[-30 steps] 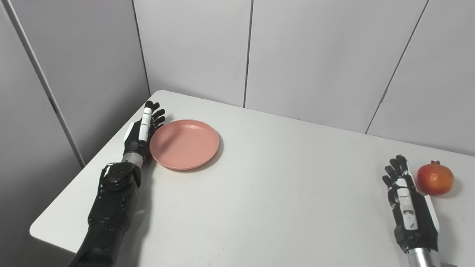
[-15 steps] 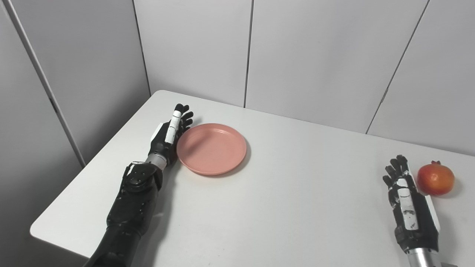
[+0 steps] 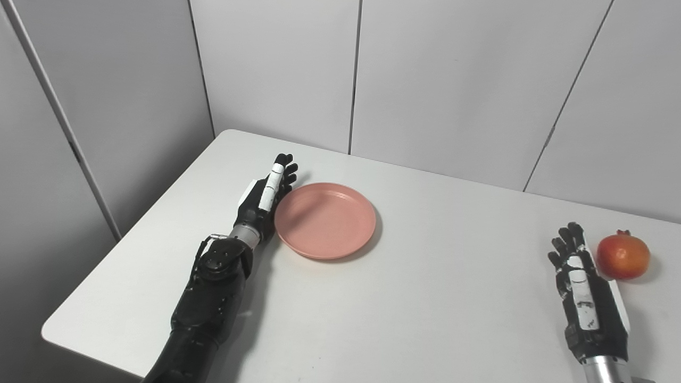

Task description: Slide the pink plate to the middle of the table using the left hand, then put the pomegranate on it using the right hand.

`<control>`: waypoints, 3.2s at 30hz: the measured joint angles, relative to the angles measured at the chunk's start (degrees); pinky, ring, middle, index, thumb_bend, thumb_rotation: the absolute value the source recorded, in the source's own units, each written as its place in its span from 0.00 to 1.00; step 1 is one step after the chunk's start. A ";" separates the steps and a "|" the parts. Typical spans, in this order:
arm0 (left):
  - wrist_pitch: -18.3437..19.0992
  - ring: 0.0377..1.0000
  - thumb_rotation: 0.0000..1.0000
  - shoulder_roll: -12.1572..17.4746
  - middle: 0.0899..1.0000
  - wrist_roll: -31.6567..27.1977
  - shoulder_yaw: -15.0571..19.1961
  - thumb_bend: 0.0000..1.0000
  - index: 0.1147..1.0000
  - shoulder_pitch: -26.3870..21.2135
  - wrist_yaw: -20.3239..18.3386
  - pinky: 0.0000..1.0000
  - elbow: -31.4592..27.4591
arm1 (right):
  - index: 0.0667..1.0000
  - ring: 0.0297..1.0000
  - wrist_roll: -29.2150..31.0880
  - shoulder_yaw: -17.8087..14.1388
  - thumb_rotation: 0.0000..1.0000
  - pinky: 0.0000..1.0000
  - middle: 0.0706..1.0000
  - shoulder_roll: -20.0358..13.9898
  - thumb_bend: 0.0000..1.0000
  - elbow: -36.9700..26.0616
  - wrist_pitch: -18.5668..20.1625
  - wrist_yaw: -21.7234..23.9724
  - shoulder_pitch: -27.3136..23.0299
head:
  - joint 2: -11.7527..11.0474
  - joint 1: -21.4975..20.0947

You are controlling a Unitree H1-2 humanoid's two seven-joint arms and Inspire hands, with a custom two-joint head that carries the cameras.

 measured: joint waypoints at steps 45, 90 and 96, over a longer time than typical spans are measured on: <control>11.65 1.00 1.00 -7.18 1.00 3.80 -6.30 0.74 1.00 3.67 -0.85 1.00 -13.86 | 1.00 1.00 -7.32 1.75 0.85 1.00 1.00 4.99 0.72 -2.79 2.40 -5.64 1.14 | 4.13 -18.90; -2.83 1.00 1.00 -18.90 1.00 17.44 -12.89 0.62 1.00 8.74 10.97 1.00 -11.59 | 1.00 1.00 -6.74 2.09 0.83 1.00 1.00 5.24 0.73 -5.09 4.98 -6.37 1.74 | 6.24 -17.49; -7.36 1.00 1.00 -18.92 1.00 17.53 -13.08 0.65 1.00 8.36 10.97 1.00 -9.84 | 1.00 0.99 -6.52 2.04 0.83 0.99 1.00 5.24 0.73 -5.21 5.11 -6.37 1.80 | 6.33 -17.58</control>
